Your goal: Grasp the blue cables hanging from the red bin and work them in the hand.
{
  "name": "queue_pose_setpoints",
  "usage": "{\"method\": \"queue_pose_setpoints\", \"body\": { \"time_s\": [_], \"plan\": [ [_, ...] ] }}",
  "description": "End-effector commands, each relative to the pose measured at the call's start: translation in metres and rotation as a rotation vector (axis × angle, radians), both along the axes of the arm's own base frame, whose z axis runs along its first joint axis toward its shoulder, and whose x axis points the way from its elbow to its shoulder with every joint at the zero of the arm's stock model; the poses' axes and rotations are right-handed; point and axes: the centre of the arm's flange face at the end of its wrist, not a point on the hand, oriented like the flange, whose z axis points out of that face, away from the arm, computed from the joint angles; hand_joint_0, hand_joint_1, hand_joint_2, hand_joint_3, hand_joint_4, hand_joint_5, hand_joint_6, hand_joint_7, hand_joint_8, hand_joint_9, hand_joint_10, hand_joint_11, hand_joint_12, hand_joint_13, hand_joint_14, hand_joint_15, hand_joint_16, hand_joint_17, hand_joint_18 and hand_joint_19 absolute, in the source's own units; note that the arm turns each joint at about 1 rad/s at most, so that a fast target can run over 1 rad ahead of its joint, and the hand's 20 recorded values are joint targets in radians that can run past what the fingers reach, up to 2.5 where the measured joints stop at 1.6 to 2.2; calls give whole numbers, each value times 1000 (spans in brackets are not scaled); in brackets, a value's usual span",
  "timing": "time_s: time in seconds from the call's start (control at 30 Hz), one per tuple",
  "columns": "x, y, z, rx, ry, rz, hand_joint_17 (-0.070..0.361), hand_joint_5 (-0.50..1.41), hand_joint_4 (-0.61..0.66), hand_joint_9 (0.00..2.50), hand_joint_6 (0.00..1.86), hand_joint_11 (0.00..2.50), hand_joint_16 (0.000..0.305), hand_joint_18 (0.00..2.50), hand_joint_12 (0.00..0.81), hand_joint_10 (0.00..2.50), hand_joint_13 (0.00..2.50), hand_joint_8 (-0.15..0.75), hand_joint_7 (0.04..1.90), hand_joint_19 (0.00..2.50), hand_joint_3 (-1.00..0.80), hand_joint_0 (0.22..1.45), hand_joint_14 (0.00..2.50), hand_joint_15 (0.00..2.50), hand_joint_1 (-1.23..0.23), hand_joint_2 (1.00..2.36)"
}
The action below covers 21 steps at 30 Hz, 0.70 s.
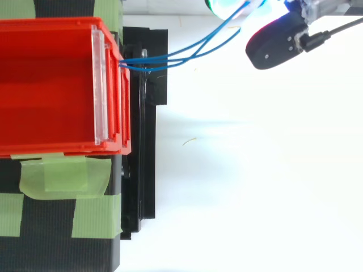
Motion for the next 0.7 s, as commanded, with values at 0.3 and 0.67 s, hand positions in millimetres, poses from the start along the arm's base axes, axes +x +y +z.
{"method": "queue_pose_setpoints", "body": {
  "time_s": [0.3,0.67],
  "plan": [
    [1,6,0,62,-12,10,119,362,267,697,225,2500,53,1172,491,2500,1006,396,1301,579,-882,810,2500,1643,-657,1004],
    [8,4,3,15,-59,-14,120,363,266,706,233,2500,53,1176,493,2500,1016,402,1297,548,-916,794,2500,1647,-653,1003]
  ]
}}
